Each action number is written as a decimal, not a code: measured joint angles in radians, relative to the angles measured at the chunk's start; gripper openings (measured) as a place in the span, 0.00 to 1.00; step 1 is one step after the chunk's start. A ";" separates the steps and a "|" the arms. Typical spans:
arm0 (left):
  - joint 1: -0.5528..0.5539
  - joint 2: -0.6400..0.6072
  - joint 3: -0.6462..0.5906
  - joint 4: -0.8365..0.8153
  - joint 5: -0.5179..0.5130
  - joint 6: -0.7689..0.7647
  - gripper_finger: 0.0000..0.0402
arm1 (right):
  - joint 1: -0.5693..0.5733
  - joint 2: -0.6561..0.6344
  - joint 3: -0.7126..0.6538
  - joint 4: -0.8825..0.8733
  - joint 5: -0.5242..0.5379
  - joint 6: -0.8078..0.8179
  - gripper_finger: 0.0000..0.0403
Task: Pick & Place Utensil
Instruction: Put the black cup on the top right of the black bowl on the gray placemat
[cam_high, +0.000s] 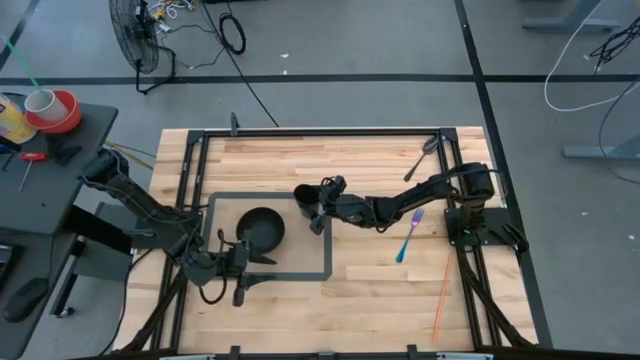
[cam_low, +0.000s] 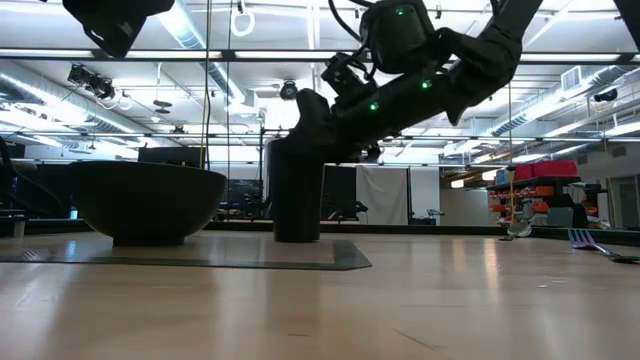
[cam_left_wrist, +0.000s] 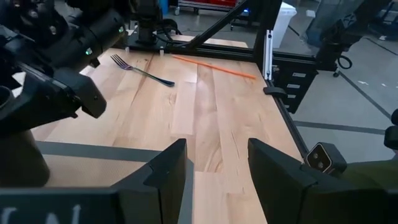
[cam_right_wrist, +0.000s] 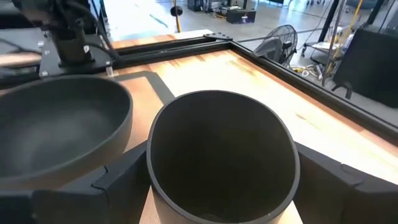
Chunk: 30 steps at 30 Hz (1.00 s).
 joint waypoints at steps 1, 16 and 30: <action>0.000 0.000 0.000 0.000 0.000 -0.008 0.44 | 0.001 0.002 0.000 0.006 0.002 -0.004 0.80; 0.000 0.000 0.000 0.000 0.003 -0.018 0.44 | 0.009 -0.002 -0.001 -0.036 0.001 0.042 0.97; 0.000 0.000 0.000 0.000 0.004 -0.023 0.44 | 0.034 -0.038 -0.002 -0.246 -0.034 0.119 0.99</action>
